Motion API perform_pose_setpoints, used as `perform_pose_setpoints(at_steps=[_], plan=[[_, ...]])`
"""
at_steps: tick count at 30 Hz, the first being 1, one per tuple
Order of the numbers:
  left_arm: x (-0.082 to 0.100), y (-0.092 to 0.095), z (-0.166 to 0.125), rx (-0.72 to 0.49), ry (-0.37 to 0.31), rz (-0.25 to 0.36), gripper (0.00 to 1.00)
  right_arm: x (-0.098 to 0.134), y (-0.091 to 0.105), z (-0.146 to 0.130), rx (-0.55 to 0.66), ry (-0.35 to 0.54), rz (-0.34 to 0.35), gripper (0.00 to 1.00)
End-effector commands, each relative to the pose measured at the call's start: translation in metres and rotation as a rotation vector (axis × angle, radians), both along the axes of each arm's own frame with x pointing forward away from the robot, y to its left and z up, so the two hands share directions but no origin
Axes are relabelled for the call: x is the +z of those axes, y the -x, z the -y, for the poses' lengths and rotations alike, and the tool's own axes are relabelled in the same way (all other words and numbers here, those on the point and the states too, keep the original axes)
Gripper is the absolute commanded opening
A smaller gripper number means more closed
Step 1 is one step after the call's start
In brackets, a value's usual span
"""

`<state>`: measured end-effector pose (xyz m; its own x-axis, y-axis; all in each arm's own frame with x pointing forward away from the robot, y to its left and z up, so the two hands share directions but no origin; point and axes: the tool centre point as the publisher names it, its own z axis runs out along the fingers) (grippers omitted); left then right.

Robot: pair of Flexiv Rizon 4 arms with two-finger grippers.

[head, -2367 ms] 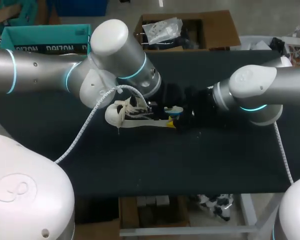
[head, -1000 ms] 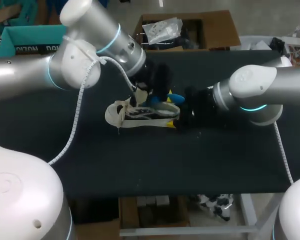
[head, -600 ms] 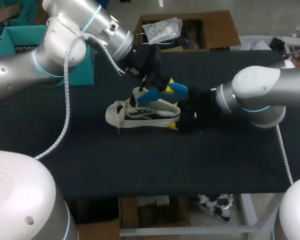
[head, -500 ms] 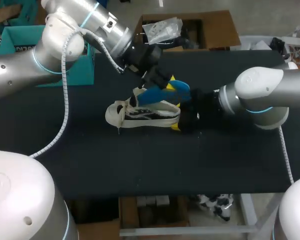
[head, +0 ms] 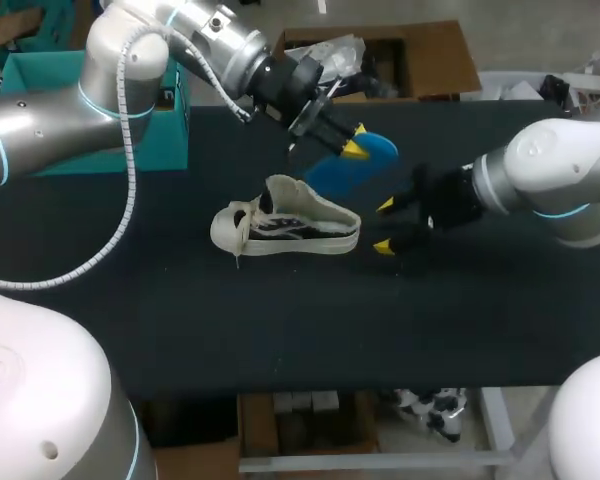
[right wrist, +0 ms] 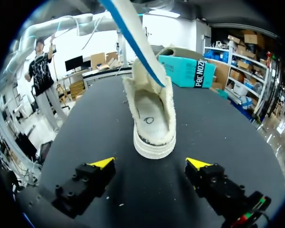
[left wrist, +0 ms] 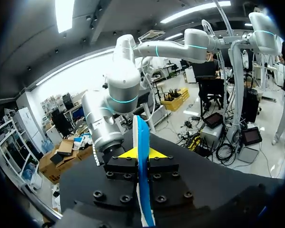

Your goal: Open the shoe tongue, take the insole out of the shoe, put the insole back into the shoe, and pack the shoe into the shoebox

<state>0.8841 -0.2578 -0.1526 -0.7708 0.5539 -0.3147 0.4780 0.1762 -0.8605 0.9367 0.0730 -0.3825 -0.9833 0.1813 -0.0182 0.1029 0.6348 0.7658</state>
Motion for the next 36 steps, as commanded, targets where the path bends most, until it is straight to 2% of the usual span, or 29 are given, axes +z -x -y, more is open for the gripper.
perform_pose_setpoints(at_steps=[1, 7, 11, 14, 21, 28, 33, 36], plan=[[-0.001, -0.008, 0.002, -0.049, 0.014, -0.031, 0.00, 0.033, 0.001, 0.013, 0.023, 0.112, -0.027, 1.00], [-0.001, -0.008, 0.002, -0.049, 0.014, -0.031, 0.00, 0.054, -0.001, 0.024, 0.053, 0.185, -0.020, 1.00], [-0.001, -0.008, 0.002, -0.049, 0.014, -0.031, 0.00, 0.061, -0.011, 0.028, 0.084, 0.219, -0.036, 1.00], [0.012, -0.002, -0.025, -0.014, 0.139, -0.017, 0.00, 0.067, -0.019, 0.028, 0.108, 0.258, -0.047, 1.00], [0.044, 0.020, -0.060, 0.041, 0.316, -0.005, 0.00, 0.079, -0.030, 0.017, 0.162, 0.314, -0.041, 1.00], [0.078, 0.033, -0.089, 0.164, 0.439, -0.042, 0.00, 0.087, -0.037, -0.004, 0.202, 0.416, -0.066, 1.00], [0.100, 0.044, -0.112, 0.294, 0.488, -0.012, 0.00, 0.095, -0.040, -0.023, 0.221, 0.498, -0.057, 1.00], [0.107, 0.048, -0.131, 0.363, 0.542, -0.010, 0.00, 0.096, -0.044, -0.033, 0.232, 0.540, -0.053, 1.00]])
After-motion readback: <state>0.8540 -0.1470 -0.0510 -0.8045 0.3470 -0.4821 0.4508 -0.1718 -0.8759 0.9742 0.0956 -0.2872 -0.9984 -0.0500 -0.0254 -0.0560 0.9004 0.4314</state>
